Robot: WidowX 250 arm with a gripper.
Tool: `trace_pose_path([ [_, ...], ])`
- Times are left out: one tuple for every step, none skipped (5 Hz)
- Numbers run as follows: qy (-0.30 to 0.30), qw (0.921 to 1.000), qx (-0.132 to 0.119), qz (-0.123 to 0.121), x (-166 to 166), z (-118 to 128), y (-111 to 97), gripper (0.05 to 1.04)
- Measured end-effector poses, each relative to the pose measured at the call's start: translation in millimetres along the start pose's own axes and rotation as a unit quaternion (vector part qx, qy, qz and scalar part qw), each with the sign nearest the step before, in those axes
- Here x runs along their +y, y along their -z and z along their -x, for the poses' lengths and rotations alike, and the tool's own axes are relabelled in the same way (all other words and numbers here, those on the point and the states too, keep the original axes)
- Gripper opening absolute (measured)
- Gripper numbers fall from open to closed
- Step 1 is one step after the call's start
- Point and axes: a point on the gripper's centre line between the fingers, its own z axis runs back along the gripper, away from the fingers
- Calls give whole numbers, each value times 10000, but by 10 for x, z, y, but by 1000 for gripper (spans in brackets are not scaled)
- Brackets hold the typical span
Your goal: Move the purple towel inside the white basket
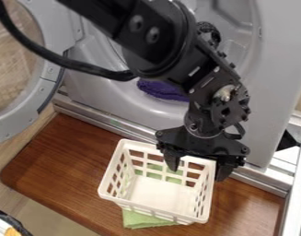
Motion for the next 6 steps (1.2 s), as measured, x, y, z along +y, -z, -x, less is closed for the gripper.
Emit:
trace_pose_path([
  [23,9999,87,-72,22,37,39,1001],
  [-113,9998,-83,-103,161,-96,-83,1001],
  [-249,9996,-96,74,229,-248,-117,1001],
  [-535,9979,-242,260,358,-572,-167,1001],
  [-765,9963,-151,368,436,-826,-56,1001],
  [-799,9962,-273,234,474,-1077,-35,1001],
])
